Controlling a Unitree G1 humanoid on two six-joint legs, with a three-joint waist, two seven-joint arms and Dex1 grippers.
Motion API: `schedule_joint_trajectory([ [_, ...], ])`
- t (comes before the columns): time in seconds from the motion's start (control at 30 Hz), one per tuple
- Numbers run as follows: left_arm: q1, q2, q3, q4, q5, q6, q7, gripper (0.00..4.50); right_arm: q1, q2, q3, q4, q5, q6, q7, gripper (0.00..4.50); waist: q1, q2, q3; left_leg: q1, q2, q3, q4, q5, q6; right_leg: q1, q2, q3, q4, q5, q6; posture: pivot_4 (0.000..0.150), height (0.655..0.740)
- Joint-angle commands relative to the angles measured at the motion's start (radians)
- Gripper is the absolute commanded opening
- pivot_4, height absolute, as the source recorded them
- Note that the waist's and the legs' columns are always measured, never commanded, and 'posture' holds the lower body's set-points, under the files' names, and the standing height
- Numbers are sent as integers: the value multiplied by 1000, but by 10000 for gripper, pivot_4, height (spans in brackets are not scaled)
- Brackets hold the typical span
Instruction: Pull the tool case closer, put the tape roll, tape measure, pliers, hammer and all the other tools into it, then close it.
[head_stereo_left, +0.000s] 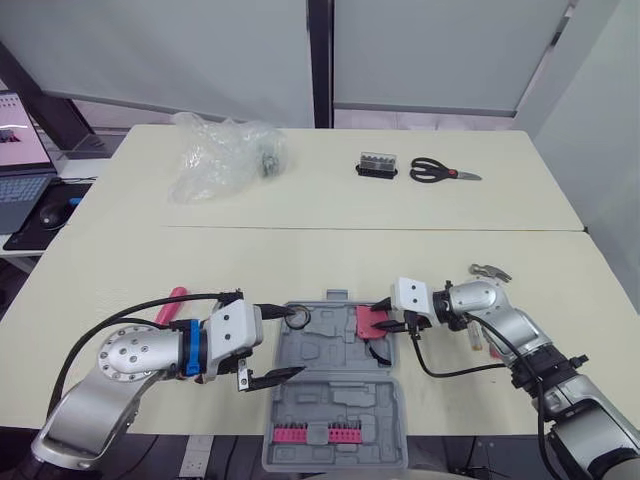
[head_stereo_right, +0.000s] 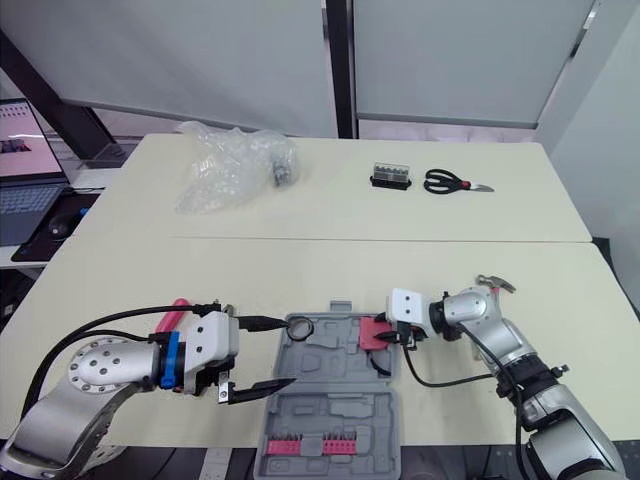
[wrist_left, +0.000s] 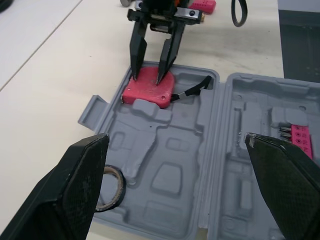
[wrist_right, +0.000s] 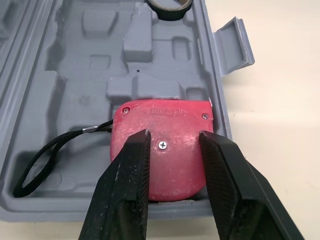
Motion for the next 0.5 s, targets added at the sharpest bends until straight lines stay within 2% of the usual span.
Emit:
schedule_joint_trajectory([
  [0.03, 15, -12, 97, 49, -48, -34, -2, 45000, 37, 1, -49, -71, 26, -1, -28, 16274, 0, 0, 0, 0, 0, 0, 0, 0, 0, 0, 0, 0, 0, 0, 0, 1500, 7400],
  [0.17, 42, -3, 220, 174, -65, -64, -5, 45000, 88, -29, -138, -229, 85, 41, -58, 16274, 0, 1, 1, -3, 0, 0, 0, 0, 0, -3, 0, 0, 0, 0, 0, 1500, 7400],
  [0.3, 86, -10, 394, 366, -55, -132, 30, 45000, 183, -119, -284, -374, 149, 112, -96, 16274, 1, 1, 1, -7, 0, 0, 0, 0, 0, -7, -1, 0, 0, 0, 0, 1500, 7400],
  [0.5, 182, -34, 584, 565, -65, -178, 83, 45000, 351, -272, -517, -361, 159, 131, -163, 16274, 2, 1, 1, -7, -1, 1, 0, 0, 0, -7, -2, 0, -1, 0, 0, 1500, 7400],
])
